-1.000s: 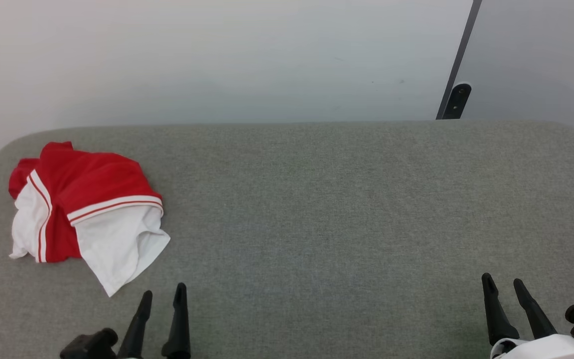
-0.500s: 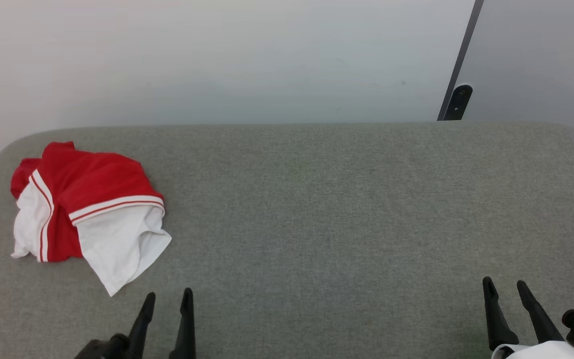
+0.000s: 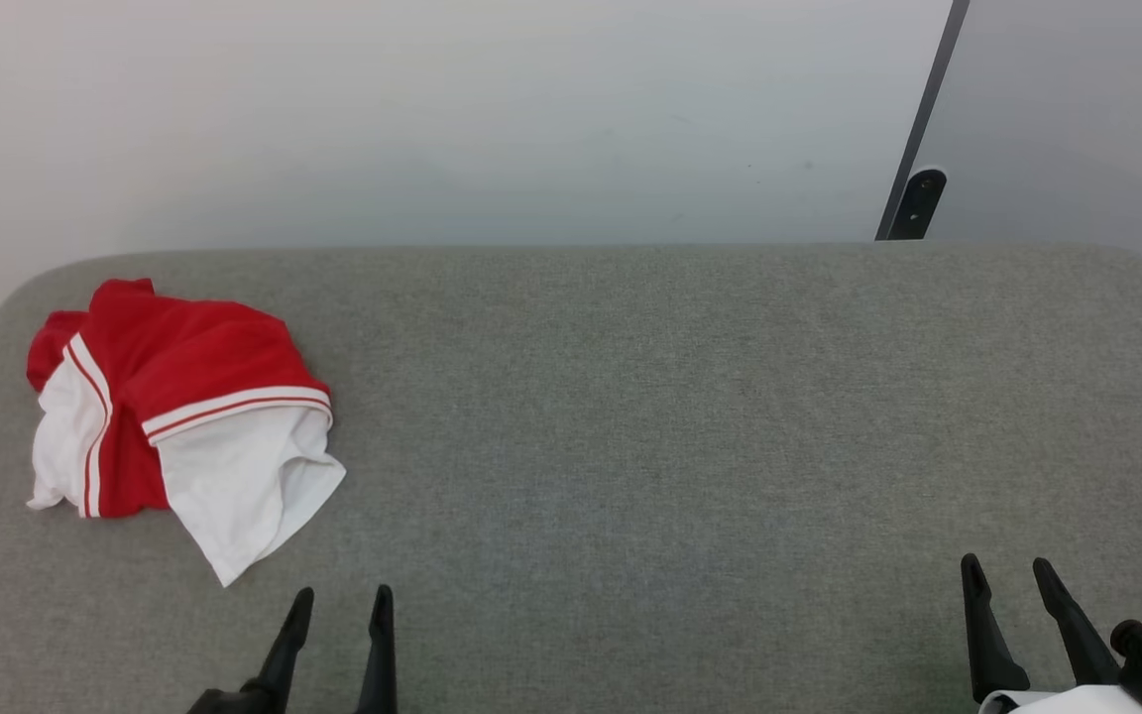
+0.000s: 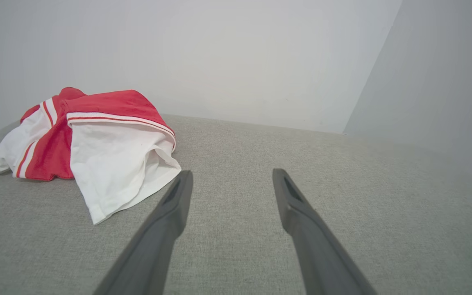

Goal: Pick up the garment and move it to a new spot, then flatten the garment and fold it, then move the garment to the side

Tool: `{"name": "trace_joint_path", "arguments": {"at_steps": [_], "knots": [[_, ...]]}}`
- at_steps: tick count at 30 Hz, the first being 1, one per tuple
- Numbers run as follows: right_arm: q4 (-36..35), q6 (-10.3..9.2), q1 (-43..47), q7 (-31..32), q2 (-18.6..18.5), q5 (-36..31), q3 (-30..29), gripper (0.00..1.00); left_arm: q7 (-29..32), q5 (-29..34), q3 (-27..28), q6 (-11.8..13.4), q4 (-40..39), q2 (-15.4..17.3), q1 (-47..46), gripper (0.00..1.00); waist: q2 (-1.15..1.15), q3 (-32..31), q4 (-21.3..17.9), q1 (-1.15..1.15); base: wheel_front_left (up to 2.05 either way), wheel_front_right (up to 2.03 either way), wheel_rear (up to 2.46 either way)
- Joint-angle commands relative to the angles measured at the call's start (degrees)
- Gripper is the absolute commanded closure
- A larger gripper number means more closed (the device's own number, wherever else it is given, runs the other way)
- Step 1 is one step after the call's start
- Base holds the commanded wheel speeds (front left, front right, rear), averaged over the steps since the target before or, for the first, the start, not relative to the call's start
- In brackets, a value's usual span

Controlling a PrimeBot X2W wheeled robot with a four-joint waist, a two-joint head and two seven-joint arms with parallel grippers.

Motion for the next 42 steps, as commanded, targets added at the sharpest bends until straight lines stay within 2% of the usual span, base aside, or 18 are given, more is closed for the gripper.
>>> {"name": "trace_joint_path", "arguments": {"at_steps": [1,20,26,34,42], "knots": [[-0.17,-0.03,0.5,-0.59,0.18,-1.49,-0.01,0.0,-0.6,1.7,-0.12,0.33,-0.55,0.25,0.35,0.0,0.0,0.1,0.01,0.0,0.0,0.0,0.0],[0.22,-0.04,0.81,-2.64,0.83,-5.4,-0.32,0.0,-2.41,7.94,-0.63,0.92,0.33,0.22,1.77,0.0,0.0,0.19,0.59,0.0,0.0,0.0,0.0],[0.27,-0.04,0.66,-2.88,0.93,-4.55,-0.11,0.0,-2.32,6.95,-0.67,0.9,0.9,0.19,1.71,0.0,0.0,-0.02,1.66,0.0,0.0,0.0,0.0],[0.84,-0.04,0.06,-3.07,0.74,-4.05,2.76,0.0,-2.32,4.12,0.23,1.49,1.8,0.18,1.62,0.0,0.0,-0.51,7.63,0.0,0.0,0.0,0.0],[2.06,-0.04,-1.07,-3.0,-0.08,-3.45,6.4,0.0,-2.32,3.01,1.35,2.42,1.7,0.18,2.26,0.0,0.0,-1.53,19.11,0.0,0.0,0.0,0.0]]}}
